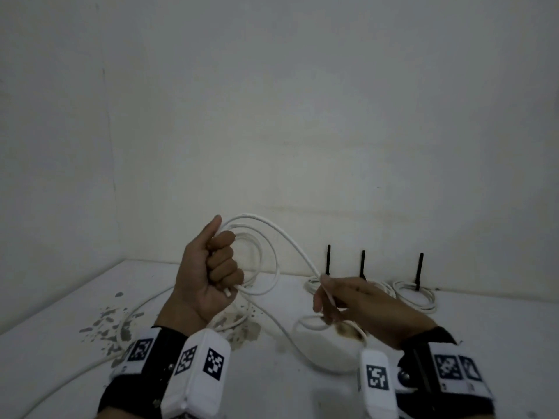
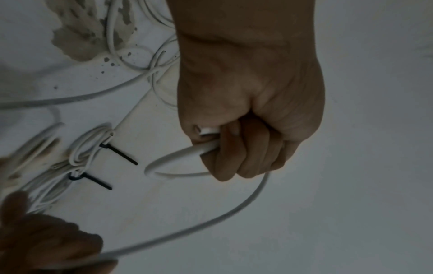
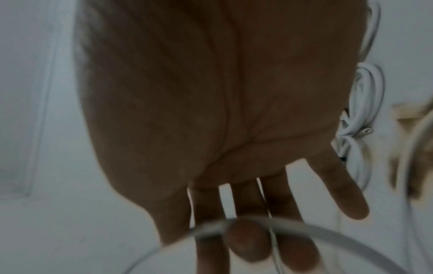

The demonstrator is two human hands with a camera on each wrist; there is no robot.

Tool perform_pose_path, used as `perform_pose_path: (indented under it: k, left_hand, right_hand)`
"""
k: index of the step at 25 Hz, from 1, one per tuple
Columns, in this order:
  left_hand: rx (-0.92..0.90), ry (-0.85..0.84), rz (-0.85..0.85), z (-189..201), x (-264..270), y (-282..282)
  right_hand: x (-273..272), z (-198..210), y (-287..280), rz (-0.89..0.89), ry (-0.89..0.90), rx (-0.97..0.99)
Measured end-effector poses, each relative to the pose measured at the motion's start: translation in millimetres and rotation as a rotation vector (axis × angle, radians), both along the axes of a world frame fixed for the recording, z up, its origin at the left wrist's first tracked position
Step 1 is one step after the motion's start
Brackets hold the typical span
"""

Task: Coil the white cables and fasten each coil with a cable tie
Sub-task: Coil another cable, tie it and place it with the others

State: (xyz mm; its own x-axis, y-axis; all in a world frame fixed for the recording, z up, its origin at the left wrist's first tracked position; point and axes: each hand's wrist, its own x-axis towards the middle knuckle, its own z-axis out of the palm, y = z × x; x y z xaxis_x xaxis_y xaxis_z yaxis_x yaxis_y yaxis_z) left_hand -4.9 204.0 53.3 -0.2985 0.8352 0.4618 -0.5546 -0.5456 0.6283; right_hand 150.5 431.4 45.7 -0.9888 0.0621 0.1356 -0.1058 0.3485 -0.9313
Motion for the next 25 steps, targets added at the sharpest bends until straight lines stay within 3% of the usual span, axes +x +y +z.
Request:
perform_pose_path:
  k: [2,4,6,8,10,13,16,20,22,25]
  left_hand:
    - [-0.104,0.026,0.081,5.1,-1.9,-8.5]
    - [-0.353,0.041,0.311,10.1,6.2,-14.2]
    - [-0.554,0.137,0.480,12.1,17.5,-11.0]
    - [-0.707,0.306,0.512,9.3,27.6,3.0]
    - [-0.769,0.426,0.531,4.0,36.2,16.3]
    - [-0.758,0.488,0.521,-1.4,39.0,19.8]
    - [-0.804,0.543,0.488,-3.6,42.4,21.5]
    - [-0.811,0.585,0.561,-4.8,47.5,28.1]
    - [-0.812,0.550,0.568,-5.1,46.0,28.6]
    - [-0.748,0.335,0.569,-4.4,42.6,26.6]
  right_hand:
    - [-12.2,-2.6,-4.4,-0.182,0.086,-0.017]
    - [-16.3,3.4,-4.1,-0.337,0.218,0.080]
    - [-15.9,11.4,-12.6,-0.337,0.302,0.323]
    - [-18.8,12.6,-33.8,-0.291,0.422,0.617]
    - [-22.8,10.6,-58.5,-0.292,0.515,0.757]
    - [-20.5,19.8,-67.2,-0.292,0.502,0.570]
    - [-15.6,28.8,-55.8,-0.344,0.607,0.294]
    - [-15.6,30.5,-49.7,-0.390,0.607,0.223]
    - [-14.6,30.9,-45.4,-0.408,0.596,0.195]
    - [-13.4,33.4,-43.1,-0.429,0.572,0.192]
